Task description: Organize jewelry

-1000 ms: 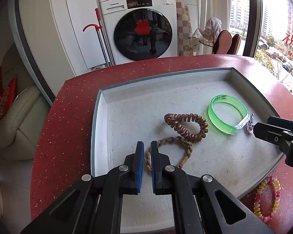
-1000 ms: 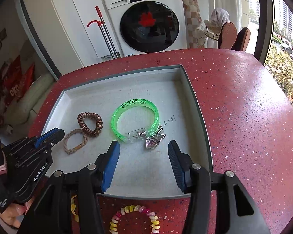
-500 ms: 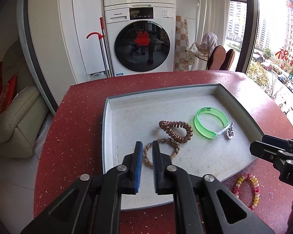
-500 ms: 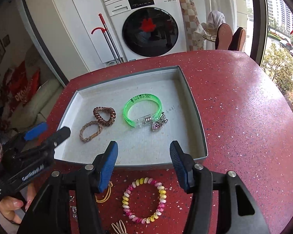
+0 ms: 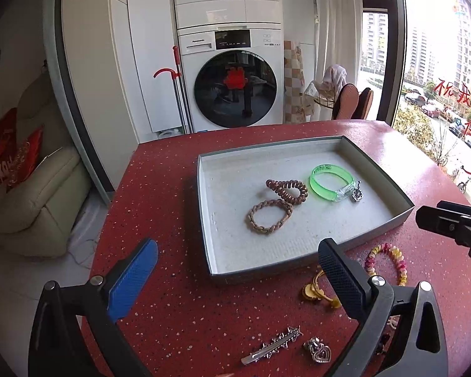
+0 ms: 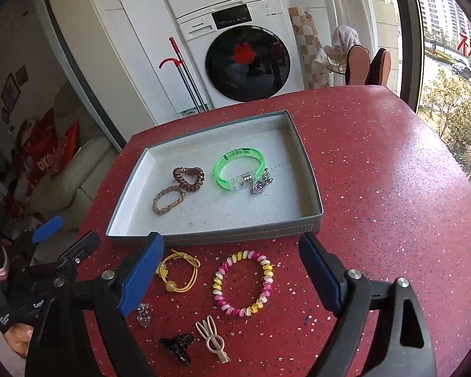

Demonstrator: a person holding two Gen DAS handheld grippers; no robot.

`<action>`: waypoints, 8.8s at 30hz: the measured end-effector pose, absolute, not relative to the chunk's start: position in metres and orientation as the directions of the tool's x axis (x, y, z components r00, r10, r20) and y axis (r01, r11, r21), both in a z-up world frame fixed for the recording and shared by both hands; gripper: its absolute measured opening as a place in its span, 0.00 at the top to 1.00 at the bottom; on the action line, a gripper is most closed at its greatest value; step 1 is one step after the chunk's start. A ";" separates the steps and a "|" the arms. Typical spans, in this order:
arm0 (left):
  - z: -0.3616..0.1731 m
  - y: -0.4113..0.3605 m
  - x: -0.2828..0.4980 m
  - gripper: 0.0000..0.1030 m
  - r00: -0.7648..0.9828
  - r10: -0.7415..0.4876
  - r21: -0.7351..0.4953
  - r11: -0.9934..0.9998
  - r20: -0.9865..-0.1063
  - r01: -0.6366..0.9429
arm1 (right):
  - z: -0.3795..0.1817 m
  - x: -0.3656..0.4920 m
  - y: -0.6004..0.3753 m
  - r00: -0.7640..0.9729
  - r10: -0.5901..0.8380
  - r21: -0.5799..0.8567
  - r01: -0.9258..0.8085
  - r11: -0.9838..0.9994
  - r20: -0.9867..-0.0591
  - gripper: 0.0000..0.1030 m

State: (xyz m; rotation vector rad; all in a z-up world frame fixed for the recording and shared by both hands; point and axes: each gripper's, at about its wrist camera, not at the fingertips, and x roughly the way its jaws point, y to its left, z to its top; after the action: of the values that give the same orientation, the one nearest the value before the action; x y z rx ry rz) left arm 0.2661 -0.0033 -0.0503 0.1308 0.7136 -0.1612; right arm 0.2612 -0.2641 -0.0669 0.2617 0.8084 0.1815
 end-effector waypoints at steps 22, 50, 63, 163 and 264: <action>-0.172 -0.010 0.219 0.00 0.648 -0.091 0.158 0.935 -0.756 0.316 | -0.117 0.196 -0.248 0.522 0.190 0.164 -0.097 0.982 -0.831 0.13; -0.150 -0.024 0.232 0.07 0.625 -0.111 0.243 0.858 -0.772 0.452 | -0.138 0.207 -0.199 0.487 0.102 -0.019 -0.238 0.971 -0.868 0.43; -0.145 -0.034 0.220 0.43 0.611 -0.141 0.239 0.835 -0.779 0.496 | -0.135 0.206 -0.195 0.484 0.108 -0.007 -0.230 0.973 -0.869 0.79; -0.109 -0.045 0.364 0.70 0.521 -0.208 -0.016 0.937 -0.828 0.349 | -0.116 0.378 -0.220 0.462 0.239 0.189 -0.153 0.970 -0.854 0.80; -0.121 -0.017 0.206 0.00 0.594 -0.115 -0.016 0.985 -0.796 0.169 | -0.111 0.239 -0.276 0.542 0.166 0.180 -0.027 0.983 -0.824 0.14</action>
State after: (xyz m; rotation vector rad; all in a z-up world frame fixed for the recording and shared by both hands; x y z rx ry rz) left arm 0.2059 -0.0172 -0.1211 0.0634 0.9203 -0.1651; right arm 0.2390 -0.2765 -0.1108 0.1521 0.9930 0.1149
